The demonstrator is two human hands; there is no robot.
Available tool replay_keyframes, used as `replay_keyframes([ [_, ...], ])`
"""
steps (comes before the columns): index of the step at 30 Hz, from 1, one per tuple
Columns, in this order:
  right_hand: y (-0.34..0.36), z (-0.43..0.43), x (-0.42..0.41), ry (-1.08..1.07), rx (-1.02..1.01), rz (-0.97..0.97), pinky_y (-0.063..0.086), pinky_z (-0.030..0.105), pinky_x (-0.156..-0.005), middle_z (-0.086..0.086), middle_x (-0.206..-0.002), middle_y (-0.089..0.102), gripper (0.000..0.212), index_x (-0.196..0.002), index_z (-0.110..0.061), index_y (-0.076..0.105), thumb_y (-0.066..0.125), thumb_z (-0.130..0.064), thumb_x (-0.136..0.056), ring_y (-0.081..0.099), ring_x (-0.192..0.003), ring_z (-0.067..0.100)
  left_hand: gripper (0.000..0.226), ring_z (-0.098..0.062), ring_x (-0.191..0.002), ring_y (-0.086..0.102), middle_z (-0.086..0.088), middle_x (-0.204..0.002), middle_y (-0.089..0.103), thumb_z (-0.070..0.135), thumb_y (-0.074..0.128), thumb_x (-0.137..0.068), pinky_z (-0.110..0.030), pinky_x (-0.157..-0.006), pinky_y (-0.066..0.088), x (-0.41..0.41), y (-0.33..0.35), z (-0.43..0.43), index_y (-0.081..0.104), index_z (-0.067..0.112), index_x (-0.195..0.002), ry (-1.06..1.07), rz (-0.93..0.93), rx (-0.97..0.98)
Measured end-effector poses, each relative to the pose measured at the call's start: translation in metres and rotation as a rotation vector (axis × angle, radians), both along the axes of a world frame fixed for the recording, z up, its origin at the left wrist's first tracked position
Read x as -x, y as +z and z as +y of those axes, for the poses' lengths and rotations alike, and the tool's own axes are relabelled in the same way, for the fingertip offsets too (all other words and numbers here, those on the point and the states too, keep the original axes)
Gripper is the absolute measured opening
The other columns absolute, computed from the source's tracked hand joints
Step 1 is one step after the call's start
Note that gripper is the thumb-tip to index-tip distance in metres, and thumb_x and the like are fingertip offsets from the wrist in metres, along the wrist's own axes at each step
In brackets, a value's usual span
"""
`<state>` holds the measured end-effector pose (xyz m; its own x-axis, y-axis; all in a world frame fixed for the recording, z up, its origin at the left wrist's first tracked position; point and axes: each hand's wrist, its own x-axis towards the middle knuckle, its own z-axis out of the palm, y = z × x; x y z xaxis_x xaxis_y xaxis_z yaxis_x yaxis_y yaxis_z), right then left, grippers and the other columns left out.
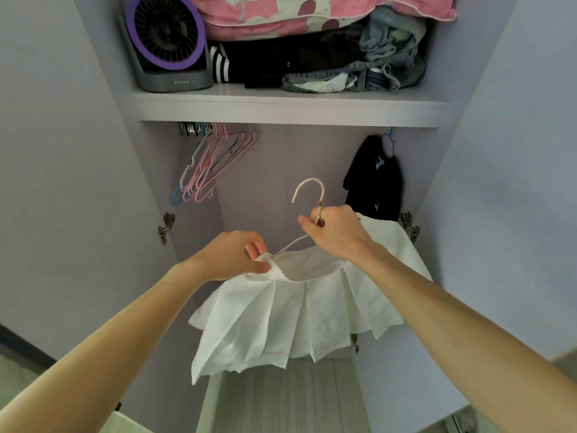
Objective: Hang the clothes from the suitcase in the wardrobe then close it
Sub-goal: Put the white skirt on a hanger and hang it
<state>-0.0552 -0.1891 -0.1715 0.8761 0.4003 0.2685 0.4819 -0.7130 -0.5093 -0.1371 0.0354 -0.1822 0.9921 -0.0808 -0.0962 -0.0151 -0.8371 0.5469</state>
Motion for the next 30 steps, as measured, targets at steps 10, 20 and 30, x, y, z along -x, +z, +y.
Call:
replay_keyframes([
  [10, 0.024, 0.0, 0.022, 0.047, -0.363, 0.193, 0.05, 0.028, -0.082, -0.005, -0.073, 0.072, 0.057, -0.075, -0.014, 0.067, 0.044, -0.061, -0.096, 0.066, -0.078, 0.005, 0.024, -0.008, -0.084, 0.065, 0.009, -0.077, 0.073, 0.032, 0.05, -0.1, -0.033, -0.087, 0.052, -0.006, 0.013, -0.038, 0.072, 0.029, -0.09, 0.0, -0.074, 0.011],
  [20, -0.051, -0.072, -0.005, -0.054, 0.078, 0.292, 0.04, 0.03, -0.082, -0.001, -0.111, 0.058, 0.035, -0.121, -0.025, 0.058, 0.041, -0.048, -0.101, 0.056, -0.101, 0.017, 0.024, 0.001, -0.066, 0.062, 0.015, -0.063, 0.069, 0.034, 0.048, -0.103, -0.036, -0.08, 0.055, -0.013, 0.035, 0.012, 0.066, 0.034, -0.088, 0.048, -0.151, -0.121],
  [30, -0.04, -0.059, 0.006, 0.014, 0.147, 0.004, 0.048, 0.035, -0.077, -0.009, -0.095, 0.058, 0.026, -0.107, -0.025, 0.067, 0.046, -0.038, -0.103, 0.056, -0.088, 0.014, 0.036, -0.02, -0.087, 0.056, 0.006, -0.085, 0.059, 0.041, 0.045, -0.104, -0.033, -0.08, 0.04, -0.018, 0.036, -0.012, 0.072, 0.018, -0.101, 0.046, -0.122, -0.008],
])
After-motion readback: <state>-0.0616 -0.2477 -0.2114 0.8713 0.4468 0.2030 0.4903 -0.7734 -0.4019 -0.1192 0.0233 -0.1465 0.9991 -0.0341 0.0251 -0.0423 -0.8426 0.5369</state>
